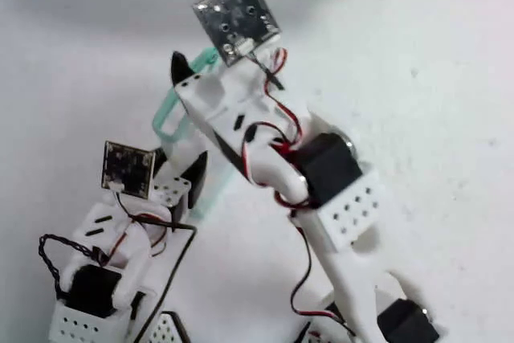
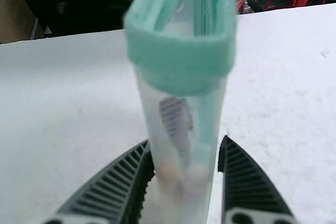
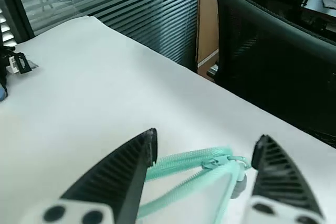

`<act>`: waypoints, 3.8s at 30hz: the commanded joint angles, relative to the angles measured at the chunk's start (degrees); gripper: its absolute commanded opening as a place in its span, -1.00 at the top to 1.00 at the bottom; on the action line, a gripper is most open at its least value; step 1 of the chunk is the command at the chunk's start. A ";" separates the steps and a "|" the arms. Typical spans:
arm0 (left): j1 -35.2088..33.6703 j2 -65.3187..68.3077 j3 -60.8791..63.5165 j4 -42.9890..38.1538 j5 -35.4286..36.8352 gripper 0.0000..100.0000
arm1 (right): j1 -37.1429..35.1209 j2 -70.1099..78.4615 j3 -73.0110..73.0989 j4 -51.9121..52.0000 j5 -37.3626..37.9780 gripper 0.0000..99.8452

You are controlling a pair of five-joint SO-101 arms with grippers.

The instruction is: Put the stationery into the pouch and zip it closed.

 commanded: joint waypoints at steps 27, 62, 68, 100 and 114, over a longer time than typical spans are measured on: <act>0.04 -0.66 -0.18 -1.41 -0.62 0.59 | 5.14 -4.79 -0.26 3.12 0.35 0.53; 0.04 -0.66 -0.18 -1.41 -0.62 0.59 | 5.14 -5.32 4.75 4.00 0.70 0.53; 0.04 -0.66 -0.18 -1.41 -0.62 0.59 | 5.41 -5.41 8.97 7.96 0.79 0.53; 0.13 -0.66 1.32 -2.81 -0.70 0.59 | 25.27 -5.32 45.80 32.84 43.60 0.53; 0.13 -0.66 1.32 -2.81 -0.70 0.59 | 25.45 -4.79 68.75 10.07 52.66 0.53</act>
